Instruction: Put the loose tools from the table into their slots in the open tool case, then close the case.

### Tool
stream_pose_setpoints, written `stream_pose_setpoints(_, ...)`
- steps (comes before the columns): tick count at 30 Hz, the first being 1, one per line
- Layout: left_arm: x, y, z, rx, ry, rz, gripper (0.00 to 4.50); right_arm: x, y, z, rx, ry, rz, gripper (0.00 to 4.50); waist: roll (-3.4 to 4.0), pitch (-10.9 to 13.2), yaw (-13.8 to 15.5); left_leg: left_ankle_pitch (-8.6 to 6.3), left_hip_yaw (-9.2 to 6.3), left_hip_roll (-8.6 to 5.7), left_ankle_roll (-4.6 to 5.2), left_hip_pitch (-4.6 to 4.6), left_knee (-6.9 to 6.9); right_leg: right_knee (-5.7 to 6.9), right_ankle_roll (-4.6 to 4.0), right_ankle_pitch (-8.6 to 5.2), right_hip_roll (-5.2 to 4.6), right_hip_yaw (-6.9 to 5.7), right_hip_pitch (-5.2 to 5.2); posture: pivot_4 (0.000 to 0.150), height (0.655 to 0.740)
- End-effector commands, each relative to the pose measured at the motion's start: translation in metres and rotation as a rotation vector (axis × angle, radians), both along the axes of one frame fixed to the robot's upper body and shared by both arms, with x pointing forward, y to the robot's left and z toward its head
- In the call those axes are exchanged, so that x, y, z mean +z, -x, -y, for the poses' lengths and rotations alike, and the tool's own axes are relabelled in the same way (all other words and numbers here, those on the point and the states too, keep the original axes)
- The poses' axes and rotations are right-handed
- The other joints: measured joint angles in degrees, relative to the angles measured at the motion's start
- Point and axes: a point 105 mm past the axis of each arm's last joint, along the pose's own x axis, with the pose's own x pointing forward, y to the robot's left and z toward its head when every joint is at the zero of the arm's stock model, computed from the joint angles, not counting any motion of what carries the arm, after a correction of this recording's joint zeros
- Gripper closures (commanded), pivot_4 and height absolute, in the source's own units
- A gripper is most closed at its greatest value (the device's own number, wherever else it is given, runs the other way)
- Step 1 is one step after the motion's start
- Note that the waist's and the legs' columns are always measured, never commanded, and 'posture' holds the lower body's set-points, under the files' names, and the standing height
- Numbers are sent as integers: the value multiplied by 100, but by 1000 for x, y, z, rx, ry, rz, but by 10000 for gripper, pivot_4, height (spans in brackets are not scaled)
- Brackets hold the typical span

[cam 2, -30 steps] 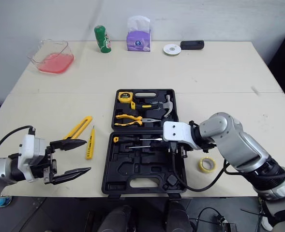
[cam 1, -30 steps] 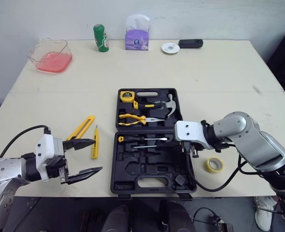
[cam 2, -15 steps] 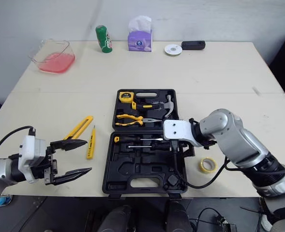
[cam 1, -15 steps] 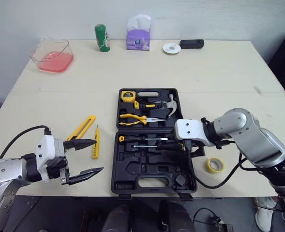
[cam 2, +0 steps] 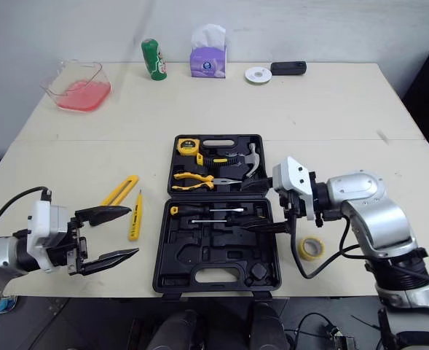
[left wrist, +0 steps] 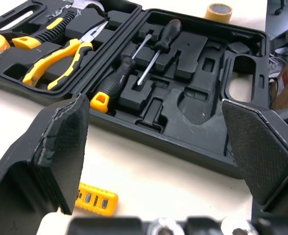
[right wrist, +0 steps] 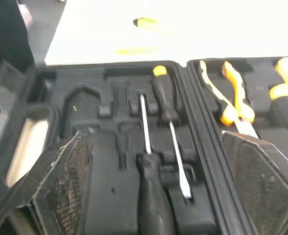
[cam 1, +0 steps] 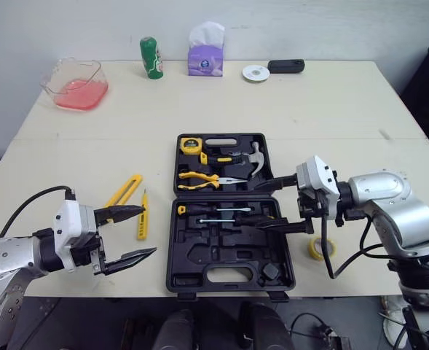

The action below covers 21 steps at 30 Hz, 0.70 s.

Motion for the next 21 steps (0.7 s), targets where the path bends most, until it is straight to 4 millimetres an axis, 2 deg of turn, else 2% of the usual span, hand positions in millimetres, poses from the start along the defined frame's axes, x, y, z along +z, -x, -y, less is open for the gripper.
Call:
stream_pose_setpoints(1,7,0,4,-16,18,29,0,4,5,-12,26,-50,41,19535,1,0,0,0,1,-1,0,0,0,2,0,0,0,1,0,1500,7400)
stream_pose_setpoints(3,7,0,6,-20,22,28,0,1,3,-16,5,-62,34,30395,0,0,-6,0,3,-3,1,2,0,3,0,0,0,3,-1,1500,7400)
stream_pose_setpoints(4,7,0,6,-20,23,28,0,-2,1,-17,-5,-59,37,33379,0,0,-5,0,4,-3,1,2,0,4,0,0,0,3,-1,1500,7400)
stream_pose_setpoints(6,6,-1,8,-24,23,25,0,-13,-4,-19,-22,-51,34,44334,0,0,-3,0,3,-3,0,2,0,4,0,0,1,3,-1,1500,7400)
stream_pose_setpoints(9,5,-1,9,-30,23,22,0,-26,-10,-23,-31,-32,40,44747,-2,-1,-4,0,3,-3,0,2,0,3,0,0,3,3,-1,1500,7400)
stream_pose_setpoints(13,6,-2,12,-43,21,24,0,-32,-10,-32,-18,-53,18,44747,-2,-1,-3,1,5,-4,1,2,0,6,0,0,5,3,-2,1500,7400)
stream_pose_setpoints(21,9,-2,15,-39,34,41,0,-52,-20,-29,-50,29,29,44747,-4,-2,-6,1,5,-5,2,3,0,6,0,0,5,3,-2,1500,7400)
